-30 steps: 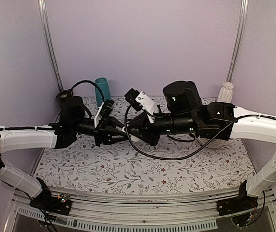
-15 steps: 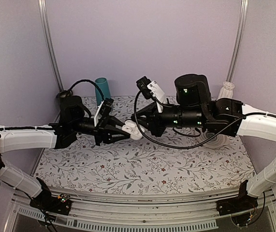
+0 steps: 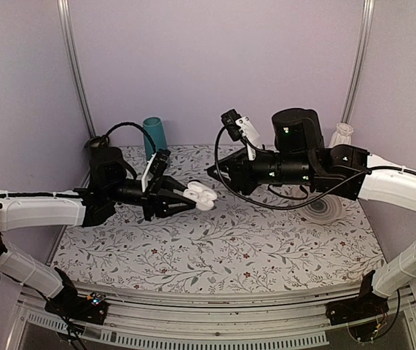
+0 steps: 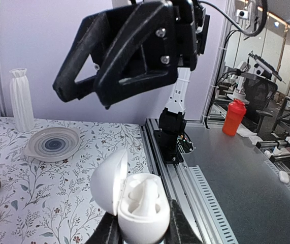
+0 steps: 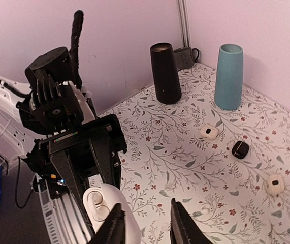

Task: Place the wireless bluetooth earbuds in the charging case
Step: Close the charging case.

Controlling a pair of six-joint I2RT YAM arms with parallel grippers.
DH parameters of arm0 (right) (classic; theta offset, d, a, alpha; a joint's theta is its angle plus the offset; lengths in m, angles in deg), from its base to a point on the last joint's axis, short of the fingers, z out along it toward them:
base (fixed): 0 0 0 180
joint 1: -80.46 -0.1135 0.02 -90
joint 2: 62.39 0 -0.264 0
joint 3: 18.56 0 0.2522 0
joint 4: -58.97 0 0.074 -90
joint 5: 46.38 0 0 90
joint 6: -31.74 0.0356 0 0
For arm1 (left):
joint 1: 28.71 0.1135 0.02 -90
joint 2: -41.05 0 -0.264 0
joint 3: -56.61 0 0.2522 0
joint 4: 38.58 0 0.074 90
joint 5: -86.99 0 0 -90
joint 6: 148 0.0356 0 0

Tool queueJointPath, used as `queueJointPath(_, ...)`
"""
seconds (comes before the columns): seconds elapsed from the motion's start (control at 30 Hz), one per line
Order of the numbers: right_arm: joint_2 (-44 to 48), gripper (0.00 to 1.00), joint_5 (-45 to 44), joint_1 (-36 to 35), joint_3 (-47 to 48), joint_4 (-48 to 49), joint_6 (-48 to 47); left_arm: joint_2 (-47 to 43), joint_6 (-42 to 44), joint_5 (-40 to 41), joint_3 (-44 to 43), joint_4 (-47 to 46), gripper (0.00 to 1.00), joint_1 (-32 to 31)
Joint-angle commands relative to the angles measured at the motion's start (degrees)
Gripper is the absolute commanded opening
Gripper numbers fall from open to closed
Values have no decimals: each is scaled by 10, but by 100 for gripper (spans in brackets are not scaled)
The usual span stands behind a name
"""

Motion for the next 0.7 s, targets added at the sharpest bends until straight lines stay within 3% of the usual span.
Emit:
queueJointPath(0.0, -3, 41, 23, -7, 4, 15, -5, -9, -6, 5, 1, -18, 0, 6)
queueJointPath(0.17, -3, 60, 40, -14, -1, 23, -20, -10, -7, 2, 1, -16, 0, 6)
queueJointPath(0.33, -31, 66, 50, -17, 7, 10, -24, -12, -8, 1, -1, -16, 0, 6)
queueJointPath(0.67, -44, 66, 35, -17, 7, 12, -8, -14, -5, -3, -2, -16, 0, 6)
